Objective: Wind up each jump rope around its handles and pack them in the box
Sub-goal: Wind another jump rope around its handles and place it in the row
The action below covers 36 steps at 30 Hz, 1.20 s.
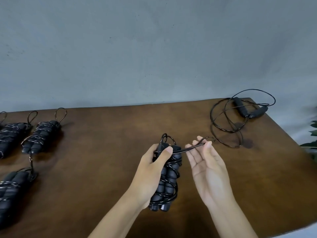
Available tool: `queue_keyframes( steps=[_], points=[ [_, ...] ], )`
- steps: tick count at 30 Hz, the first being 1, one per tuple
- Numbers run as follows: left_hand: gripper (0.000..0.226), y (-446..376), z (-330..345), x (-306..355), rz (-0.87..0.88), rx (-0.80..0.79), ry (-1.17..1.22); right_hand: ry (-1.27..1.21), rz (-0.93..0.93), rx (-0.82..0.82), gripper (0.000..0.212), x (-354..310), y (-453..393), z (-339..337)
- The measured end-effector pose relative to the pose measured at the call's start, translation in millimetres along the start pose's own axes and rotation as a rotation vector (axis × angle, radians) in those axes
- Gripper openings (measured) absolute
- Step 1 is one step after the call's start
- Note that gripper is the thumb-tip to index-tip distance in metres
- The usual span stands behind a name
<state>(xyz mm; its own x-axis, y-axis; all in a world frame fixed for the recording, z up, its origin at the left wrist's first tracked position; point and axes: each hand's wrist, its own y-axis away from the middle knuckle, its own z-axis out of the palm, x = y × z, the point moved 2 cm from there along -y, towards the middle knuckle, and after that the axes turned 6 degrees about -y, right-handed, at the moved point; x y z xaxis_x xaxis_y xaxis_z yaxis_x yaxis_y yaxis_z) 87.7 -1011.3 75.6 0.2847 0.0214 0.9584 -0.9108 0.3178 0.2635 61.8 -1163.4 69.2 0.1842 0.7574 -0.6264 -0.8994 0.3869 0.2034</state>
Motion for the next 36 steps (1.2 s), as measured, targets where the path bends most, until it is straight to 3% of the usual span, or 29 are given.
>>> queue_keyframes(
  steps=[4,8,15,19,25,30,33,36],
  points=[
    [0.015,-3,11,0,0.024,0.030,-0.061,0.247,-0.129,0.033,0.026,-15,-10,-5],
    [0.023,-7,19,-3,0.066,0.061,-0.160,0.615,-0.255,-0.109,0.009,-40,-16,2],
    [0.042,-8,36,-5,0.122,0.045,-0.253,1.328,-0.281,-0.475,0.022,-73,-24,16],
    [0.045,-10,51,-8,0.133,0.044,-0.271,1.550,-0.167,-0.578,0.029,-83,-37,19],
    [0.047,-12,71,-13,0.198,0.050,-0.349,1.665,-0.054,-0.641,0.026,-92,-52,11],
    [0.051,-16,87,-17,0.279,0.098,-0.602,1.751,0.003,-0.639,0.034,-95,-59,8],
    [0.054,-17,90,-18,0.297,0.131,-0.690,1.702,-0.005,-0.579,0.037,-93,-63,3],
    [0.057,-18,91,-17,0.284,0.130,-0.658,1.550,-0.035,-0.522,0.026,-90,-66,-1]
  ],
)
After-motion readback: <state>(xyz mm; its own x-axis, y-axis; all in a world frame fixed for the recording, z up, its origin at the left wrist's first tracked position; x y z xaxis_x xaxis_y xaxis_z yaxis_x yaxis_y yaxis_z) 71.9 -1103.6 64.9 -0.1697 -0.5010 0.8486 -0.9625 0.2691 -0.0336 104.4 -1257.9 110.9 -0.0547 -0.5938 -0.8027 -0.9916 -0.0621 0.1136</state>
